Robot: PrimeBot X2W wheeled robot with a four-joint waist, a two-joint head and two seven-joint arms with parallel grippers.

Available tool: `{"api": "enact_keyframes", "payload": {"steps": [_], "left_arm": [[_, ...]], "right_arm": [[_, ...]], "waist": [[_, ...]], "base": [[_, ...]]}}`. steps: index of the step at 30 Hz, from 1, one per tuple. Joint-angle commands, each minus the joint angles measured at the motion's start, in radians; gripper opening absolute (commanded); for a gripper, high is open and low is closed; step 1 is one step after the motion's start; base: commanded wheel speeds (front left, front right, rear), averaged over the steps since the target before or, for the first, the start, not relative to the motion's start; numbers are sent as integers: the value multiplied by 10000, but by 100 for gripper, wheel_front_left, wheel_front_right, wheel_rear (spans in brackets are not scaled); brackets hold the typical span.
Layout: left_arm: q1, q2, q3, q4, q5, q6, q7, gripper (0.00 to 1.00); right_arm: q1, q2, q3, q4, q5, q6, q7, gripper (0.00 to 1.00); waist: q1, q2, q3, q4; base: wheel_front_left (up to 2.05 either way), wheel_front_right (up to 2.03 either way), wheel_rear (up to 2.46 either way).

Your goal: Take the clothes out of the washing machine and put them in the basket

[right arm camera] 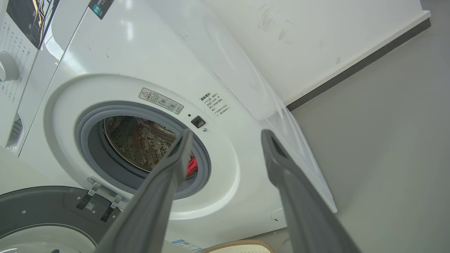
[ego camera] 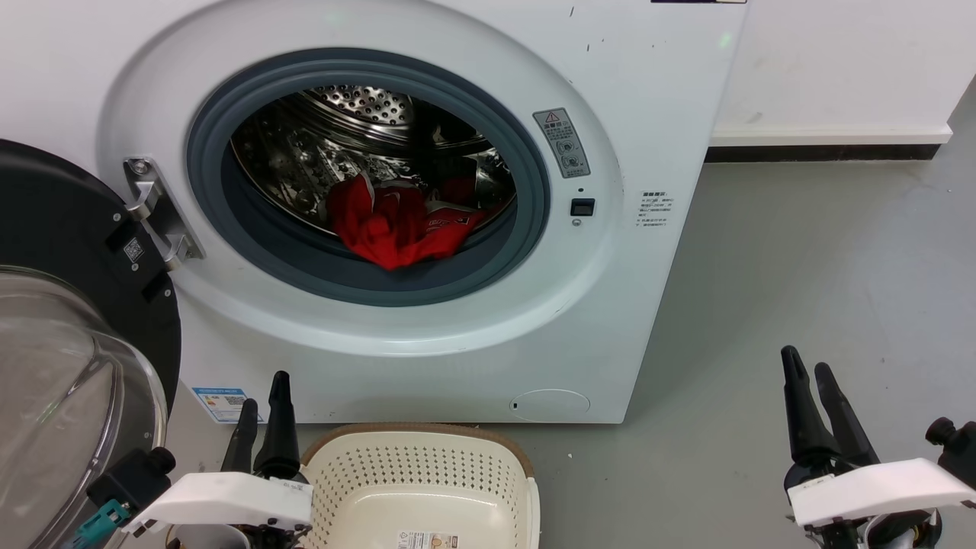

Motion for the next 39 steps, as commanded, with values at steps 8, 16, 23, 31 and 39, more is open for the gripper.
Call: {"api": "enact_keyframes", "payload": {"steps": [8,16,23,31,39], "left_arm": [[71,32,-153,-363,1278,173,-317,100],[168,35,-244,-529,2325,303,-553,100],[272,38,-297,-615,3140,400,-745,100],[343,41,-397,-650,3980,500,-946,100],[458,44,-451,-677,4771,569,-1142,100]], "right_arm": [[154,-10,134,-418,-1406,1,-325,100],[258,-9,254,-646,-2506,1,-553,100],[382,-8,363,-850,-3393,1,-751,100],[499,-6,461,-1085,-4384,0,-952,100],[641,-5,503,-1284,-5230,0,-1143,100]], "waist": [[0,0,-1,22],[0,0,4,44],[0,0,5,54],[0,0,14,60],[0,0,5,74]], "base": [[0,0,0],[0,0,0],[0,0,0],[0,0,0],[0,0,0]]}}
